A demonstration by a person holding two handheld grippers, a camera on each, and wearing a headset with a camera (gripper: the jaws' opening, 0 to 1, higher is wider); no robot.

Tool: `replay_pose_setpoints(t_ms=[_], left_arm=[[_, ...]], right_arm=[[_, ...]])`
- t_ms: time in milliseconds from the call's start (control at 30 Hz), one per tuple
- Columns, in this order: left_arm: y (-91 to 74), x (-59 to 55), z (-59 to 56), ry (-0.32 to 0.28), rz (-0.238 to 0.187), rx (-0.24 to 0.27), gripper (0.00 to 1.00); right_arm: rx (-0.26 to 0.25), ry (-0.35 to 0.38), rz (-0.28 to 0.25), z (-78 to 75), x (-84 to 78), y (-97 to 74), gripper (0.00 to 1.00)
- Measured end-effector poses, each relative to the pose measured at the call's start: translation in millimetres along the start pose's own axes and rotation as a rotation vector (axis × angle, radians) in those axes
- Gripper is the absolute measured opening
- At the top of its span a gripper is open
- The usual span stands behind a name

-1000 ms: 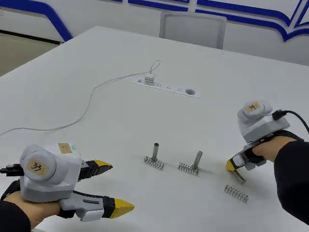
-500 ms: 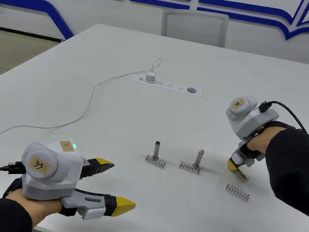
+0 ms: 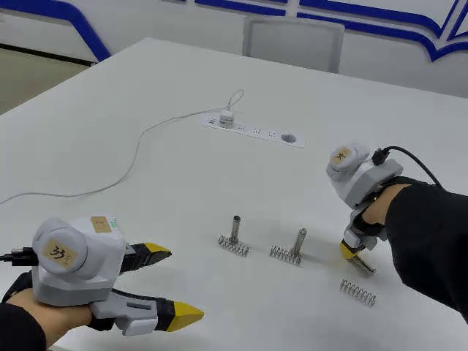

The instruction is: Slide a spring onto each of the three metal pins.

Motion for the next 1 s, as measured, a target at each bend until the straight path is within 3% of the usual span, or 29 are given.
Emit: replay_pose_setpoints(t_ms=[100,367,567,767,1000], left_arm=[[-0.9,0.3,1.1,0.002,-0.001,0.004,0.68],[-4.3,4.4,2.3,0.01,-0.01,0.016,0.67],[-3.0,4.5,1.6,0.021,-0.006,0.008,0.67],[-3.5,4.3,1.7,0.022,-0.004,0.009,0.66],[-3.8,3.8,1.6,0.022,-0.003,0.009,0.66]], right_arm=[[-0.005,0.006,-0.03,-2.0,-0.6,-0.9,0.08],[0.058,0.088,-0.17,-5.7,-6.9,-4.7,0.08],[0.076,0.097,-0.256,-0.8,-5.1,-22.6,0.08],[0.086,0.101,-0.313,1.0,-7.5,-33.6,0.08],[0.096,0.113,-0.367,3.7,-21.2,-40.4,0.08]])
Point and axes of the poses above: the centre of the closed fingertips' face, and the gripper's own axes: y roughly forward along the fingers, z roughly to its left, x roughly out of its top, the point moved 3 cm from there along -y, roughly backward along the fingers, and after that the axes turned 12 degrees about y, right-handed, at the moved point
